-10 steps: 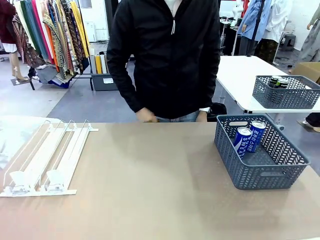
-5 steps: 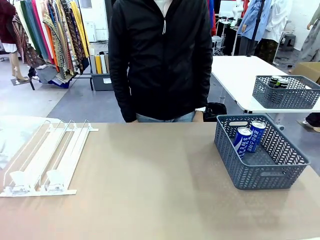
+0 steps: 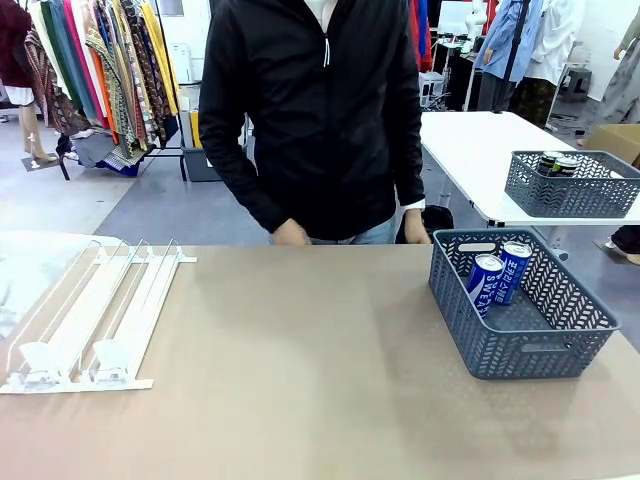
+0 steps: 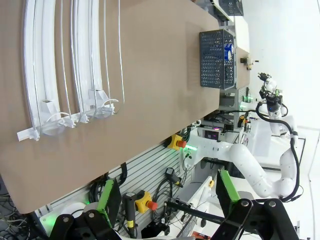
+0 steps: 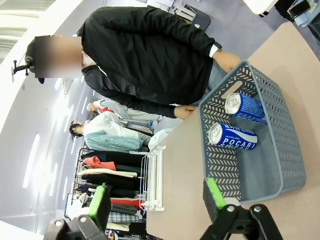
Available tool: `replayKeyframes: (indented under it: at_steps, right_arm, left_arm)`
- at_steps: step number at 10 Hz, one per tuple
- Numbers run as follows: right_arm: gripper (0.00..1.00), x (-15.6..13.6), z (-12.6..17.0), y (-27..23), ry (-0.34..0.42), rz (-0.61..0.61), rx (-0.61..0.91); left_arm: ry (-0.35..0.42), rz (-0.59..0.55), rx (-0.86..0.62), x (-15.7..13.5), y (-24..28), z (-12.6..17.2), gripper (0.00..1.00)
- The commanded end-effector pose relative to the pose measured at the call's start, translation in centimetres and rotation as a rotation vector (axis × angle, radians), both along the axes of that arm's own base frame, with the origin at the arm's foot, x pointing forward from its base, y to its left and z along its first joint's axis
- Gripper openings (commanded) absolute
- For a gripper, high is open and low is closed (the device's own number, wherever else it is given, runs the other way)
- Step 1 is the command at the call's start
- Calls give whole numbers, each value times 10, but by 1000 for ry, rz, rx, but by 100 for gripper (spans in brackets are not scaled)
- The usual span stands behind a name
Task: Retrieve and store the cans from the dispenser.
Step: Pick up one can from the Automatic Can Dispenser and place it in the middle of the table.
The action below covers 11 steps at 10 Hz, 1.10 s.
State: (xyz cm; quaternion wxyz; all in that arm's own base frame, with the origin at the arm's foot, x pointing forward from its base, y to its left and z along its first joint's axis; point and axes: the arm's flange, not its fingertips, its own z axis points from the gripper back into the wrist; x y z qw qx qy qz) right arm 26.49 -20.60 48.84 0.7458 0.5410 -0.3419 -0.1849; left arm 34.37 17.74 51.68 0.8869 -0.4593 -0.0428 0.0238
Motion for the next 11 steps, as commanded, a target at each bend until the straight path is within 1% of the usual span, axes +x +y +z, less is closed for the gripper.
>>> replayKeyframes:
  at_steps: [1, 11]
  right_arm:
    - [100, 4, 2, 0, -40, -4, 2]
    - [100, 4, 2, 0, -40, -4, 2]
  left_arm:
    - [7, -8, 4, -3, 1, 2, 100]
    - [7, -8, 4, -3, 1, 2, 100]
